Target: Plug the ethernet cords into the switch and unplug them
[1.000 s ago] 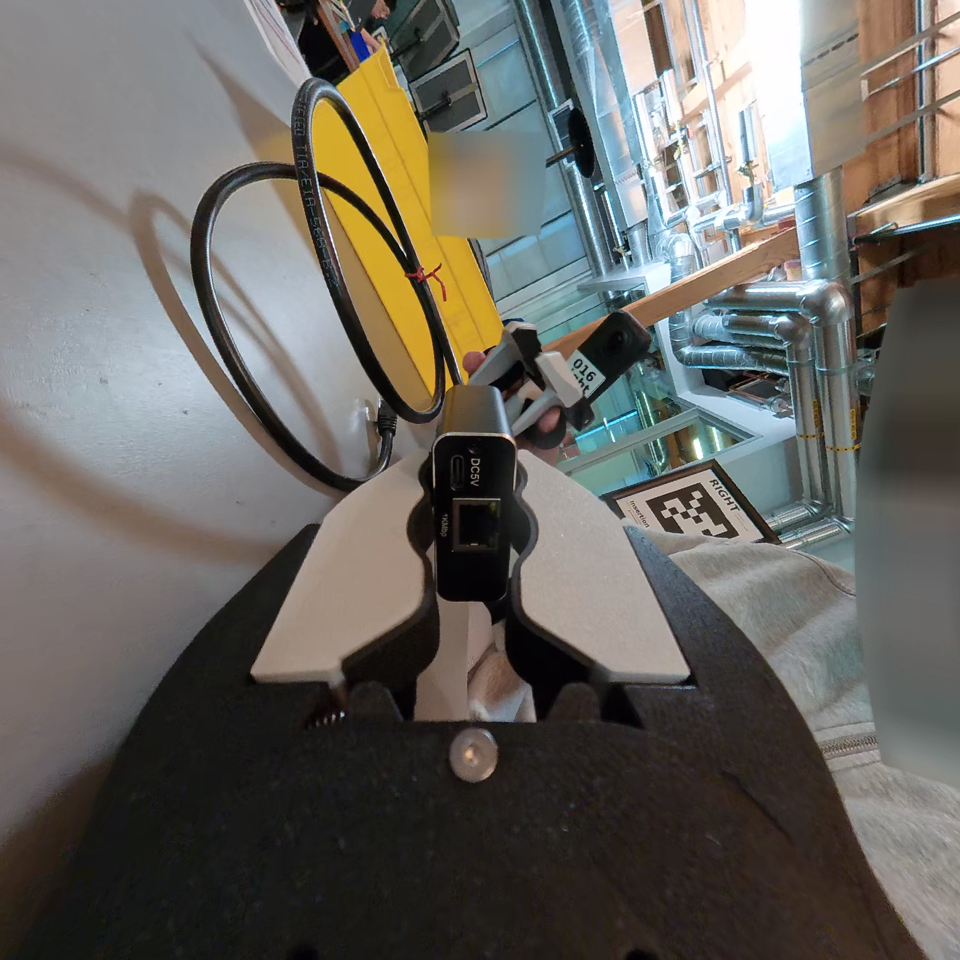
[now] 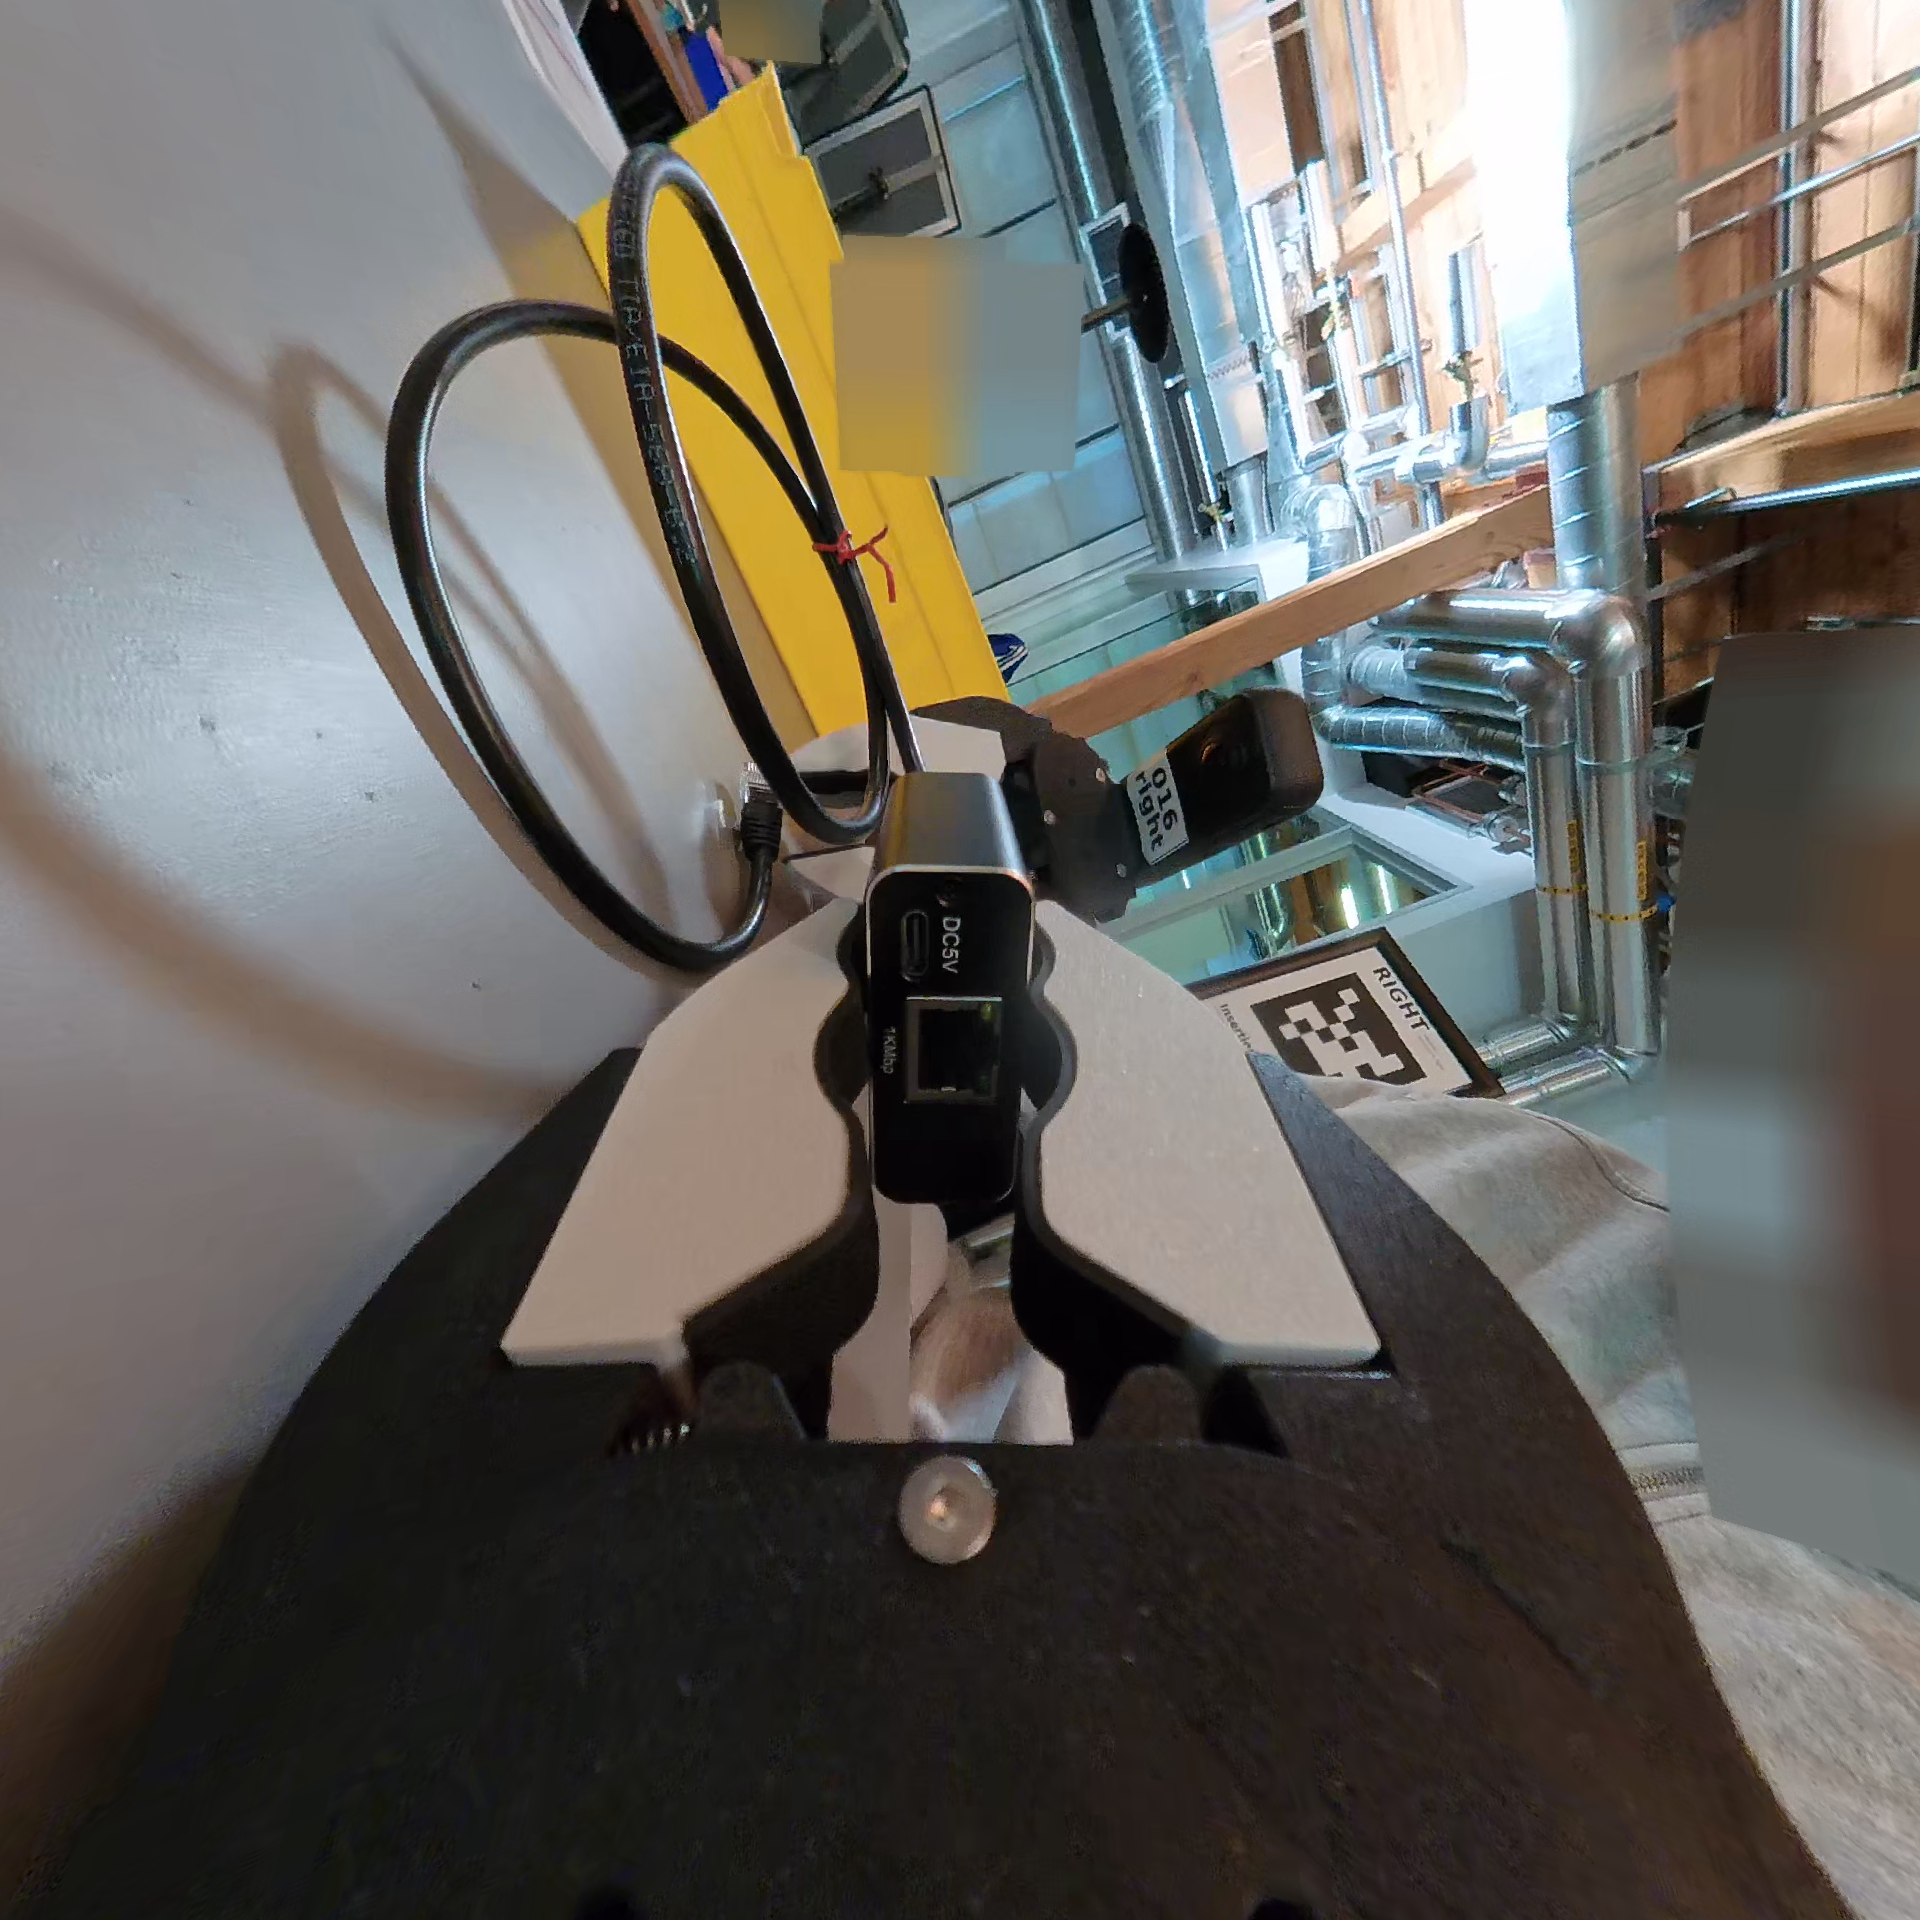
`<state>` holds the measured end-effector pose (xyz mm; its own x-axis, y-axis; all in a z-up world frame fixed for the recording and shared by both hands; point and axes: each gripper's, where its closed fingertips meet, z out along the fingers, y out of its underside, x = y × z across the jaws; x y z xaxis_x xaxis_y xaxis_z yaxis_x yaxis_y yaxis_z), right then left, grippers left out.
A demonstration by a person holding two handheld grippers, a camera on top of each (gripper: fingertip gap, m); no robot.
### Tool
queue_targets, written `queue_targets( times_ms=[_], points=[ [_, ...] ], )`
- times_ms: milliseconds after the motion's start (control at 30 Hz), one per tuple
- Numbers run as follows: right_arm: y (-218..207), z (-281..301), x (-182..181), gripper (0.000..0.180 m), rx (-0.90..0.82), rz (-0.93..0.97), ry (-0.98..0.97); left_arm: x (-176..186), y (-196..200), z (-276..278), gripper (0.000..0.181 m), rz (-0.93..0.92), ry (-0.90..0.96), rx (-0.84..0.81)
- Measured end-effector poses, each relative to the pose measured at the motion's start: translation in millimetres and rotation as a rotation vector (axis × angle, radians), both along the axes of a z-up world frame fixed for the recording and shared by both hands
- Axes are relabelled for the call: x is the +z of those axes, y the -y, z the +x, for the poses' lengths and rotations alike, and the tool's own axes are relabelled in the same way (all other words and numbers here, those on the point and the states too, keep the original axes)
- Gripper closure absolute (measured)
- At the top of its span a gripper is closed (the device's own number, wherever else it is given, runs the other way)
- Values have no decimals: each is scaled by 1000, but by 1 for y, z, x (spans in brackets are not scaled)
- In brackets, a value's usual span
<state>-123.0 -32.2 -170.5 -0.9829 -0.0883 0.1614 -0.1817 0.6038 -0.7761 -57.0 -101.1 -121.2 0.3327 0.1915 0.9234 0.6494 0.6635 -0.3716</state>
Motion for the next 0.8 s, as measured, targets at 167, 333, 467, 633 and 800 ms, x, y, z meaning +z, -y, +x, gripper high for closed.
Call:
queue_targets(
  times_ms=[167, 333, 467, 633, 800],
  points=[
    [-2, -3, -5, 160, 9, 31, -43, -3, -3, 0, 157, -15, 19, -17],
    [-4, -13, 6, 180, -23, -19, -50, -2, -3, 1, 157, -10, 12, -15],
    [-5, -21, 22, 180, -54, -96, -46, -2, -2, 1, 157, -6, 13, -12],
    [-5, -21, 18, 180, -64, -102, 10, -4, -2, 0, 157, -19, 23, -11],
    [-5, -23, 22, 180, -80, -131, 62, -4, -1, 0, 157, -14, 25, -5]
  ],
)
